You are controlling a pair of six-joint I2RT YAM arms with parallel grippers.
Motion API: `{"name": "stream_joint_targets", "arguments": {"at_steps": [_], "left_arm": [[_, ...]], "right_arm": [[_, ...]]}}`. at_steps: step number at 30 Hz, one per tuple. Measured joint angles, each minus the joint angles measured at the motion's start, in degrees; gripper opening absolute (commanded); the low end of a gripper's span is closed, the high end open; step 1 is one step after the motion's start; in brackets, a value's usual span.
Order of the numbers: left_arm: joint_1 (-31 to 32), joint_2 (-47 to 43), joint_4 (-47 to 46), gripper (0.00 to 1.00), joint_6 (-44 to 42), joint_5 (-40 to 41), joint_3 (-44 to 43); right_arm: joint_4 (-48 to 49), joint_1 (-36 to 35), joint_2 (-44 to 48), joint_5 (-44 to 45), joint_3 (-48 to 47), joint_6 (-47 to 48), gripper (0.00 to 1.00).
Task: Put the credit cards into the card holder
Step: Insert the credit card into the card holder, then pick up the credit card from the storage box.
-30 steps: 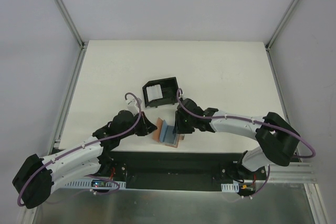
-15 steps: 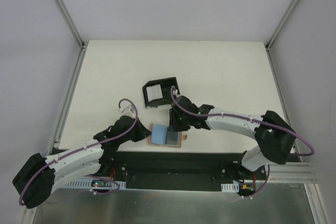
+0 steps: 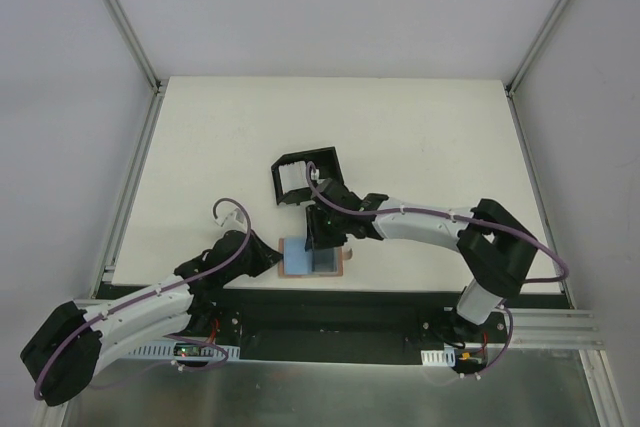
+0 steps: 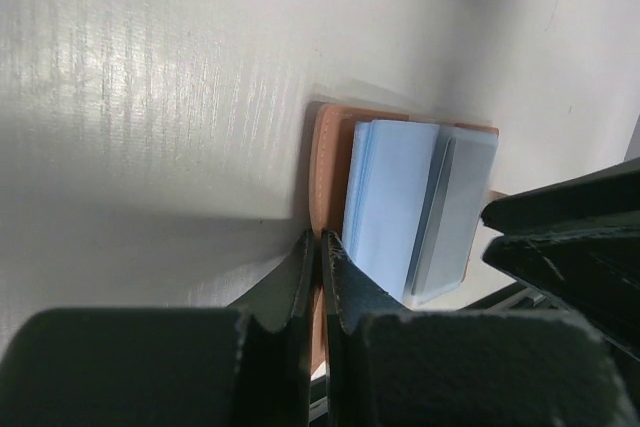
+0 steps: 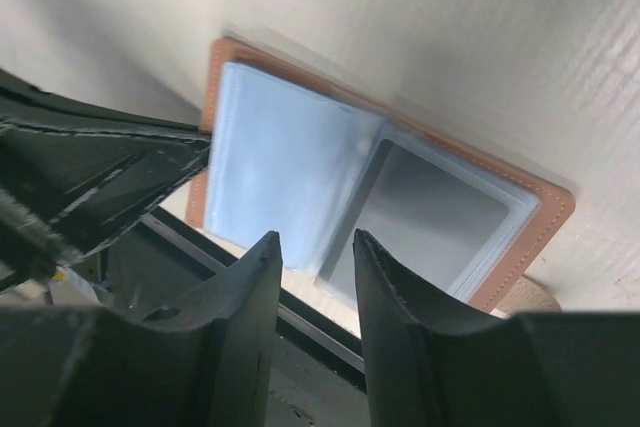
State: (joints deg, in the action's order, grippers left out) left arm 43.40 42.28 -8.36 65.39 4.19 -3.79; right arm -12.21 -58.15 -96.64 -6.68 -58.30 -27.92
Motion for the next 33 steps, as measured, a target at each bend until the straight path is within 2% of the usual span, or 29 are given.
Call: {"name": "stream_joint_targets", "arguments": {"at_steps": [7,13,18,23,28,33], "left_arm": [[0.0,0.1,0.0,0.0,1.2,1.2,0.1],[0.0,1.4,-1.1,0.0,1.7,2.4,0.1],[-0.4,1.9,-1.7,0.0,2.2,3.8,0.1],[-3.0,2.9,-2.5,0.0,2.7,4.0,0.1],[-5.7,4.8,-4.7,0.0,2.5,3.6,0.0],[-6.0,6.0,-5.9,0.0,1.8,2.9,-0.2]], "right_arm": [[-1.4,2.3,3.6,1.5,-4.6,3.8,0.41],[-4.1,8.9,3.7,3.2,-13.2,8.2,0.45],[-5.6,13.9,-2.5,2.6,-23.7,11.1,0.5],[-6.8,16.1,-10.5,1.0,-29.7,12.5,0.5],[-8.6,17.4,-16.0,-0.3,-31.7,13.3,0.5],[-10.0,19.2,-16.8,-0.4,-31.7,14.3,0.5]]}}
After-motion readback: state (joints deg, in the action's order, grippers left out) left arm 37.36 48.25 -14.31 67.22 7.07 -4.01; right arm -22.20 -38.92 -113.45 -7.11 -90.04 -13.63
